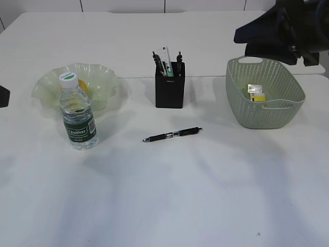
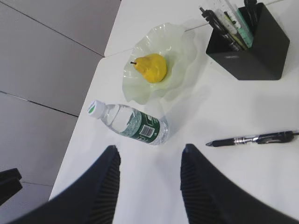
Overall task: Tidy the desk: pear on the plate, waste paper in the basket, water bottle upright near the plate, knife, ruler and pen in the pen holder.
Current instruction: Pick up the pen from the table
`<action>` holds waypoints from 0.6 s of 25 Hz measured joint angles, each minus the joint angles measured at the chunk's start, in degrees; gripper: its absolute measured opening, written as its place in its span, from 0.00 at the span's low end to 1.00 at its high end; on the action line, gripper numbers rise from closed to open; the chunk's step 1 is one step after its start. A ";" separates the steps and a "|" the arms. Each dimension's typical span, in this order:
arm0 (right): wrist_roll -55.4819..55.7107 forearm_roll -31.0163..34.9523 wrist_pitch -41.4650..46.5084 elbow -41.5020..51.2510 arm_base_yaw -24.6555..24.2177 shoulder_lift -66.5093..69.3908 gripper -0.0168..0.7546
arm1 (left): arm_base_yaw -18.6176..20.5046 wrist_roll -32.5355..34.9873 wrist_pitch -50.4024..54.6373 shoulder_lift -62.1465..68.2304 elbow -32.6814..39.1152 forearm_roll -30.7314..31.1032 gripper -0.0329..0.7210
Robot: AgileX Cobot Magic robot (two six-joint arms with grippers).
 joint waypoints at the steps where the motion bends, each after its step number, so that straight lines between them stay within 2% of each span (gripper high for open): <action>1: -0.12 0.00 -0.10 1.31 0.00 -1.05 0.44 | 0.00 0.00 -0.14 0.00 0.00 0.00 0.40; 6: -0.61 0.00 -0.23 5.67 0.00 -5.39 0.44 | 0.00 0.10 -1.21 0.00 0.00 1.54 0.40; 15: -1.06 0.00 -0.23 6.41 0.00 -6.27 0.44 | 0.00 0.10 -6.96 2.63 0.00 2.81 0.40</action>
